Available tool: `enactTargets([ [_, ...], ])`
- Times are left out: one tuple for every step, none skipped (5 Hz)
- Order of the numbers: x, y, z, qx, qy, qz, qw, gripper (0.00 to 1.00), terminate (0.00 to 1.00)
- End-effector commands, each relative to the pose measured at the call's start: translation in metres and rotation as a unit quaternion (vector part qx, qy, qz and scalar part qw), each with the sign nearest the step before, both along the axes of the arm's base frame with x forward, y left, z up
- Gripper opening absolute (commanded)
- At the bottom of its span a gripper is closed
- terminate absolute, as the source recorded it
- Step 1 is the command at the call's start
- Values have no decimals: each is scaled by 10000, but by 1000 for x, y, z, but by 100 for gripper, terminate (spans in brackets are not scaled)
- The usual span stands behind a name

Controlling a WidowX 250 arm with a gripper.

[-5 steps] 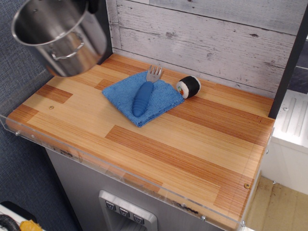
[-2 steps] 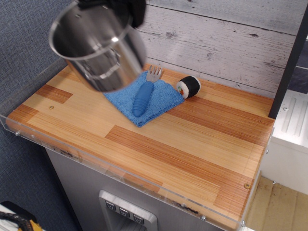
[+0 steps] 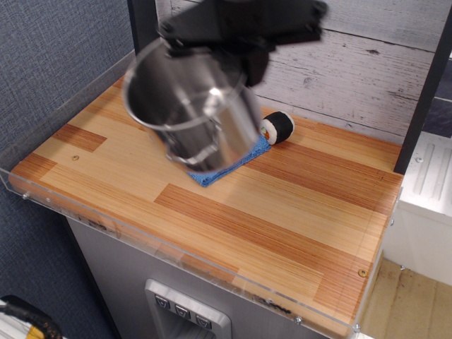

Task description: Move pot to the right edge below blue cloth

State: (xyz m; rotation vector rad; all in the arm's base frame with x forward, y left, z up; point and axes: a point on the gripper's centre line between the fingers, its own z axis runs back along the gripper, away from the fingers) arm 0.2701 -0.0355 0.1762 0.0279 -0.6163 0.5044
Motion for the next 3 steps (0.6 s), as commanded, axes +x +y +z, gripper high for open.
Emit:
enactTargets([
  [-7, -26, -40, 202, 26, -397, 9990, 0, 0],
  [-3, -39, -66, 345, 143, -515, 9980, 0, 0],
  [5, -53, -88, 325, 267, -597, 9973, 0, 0],
])
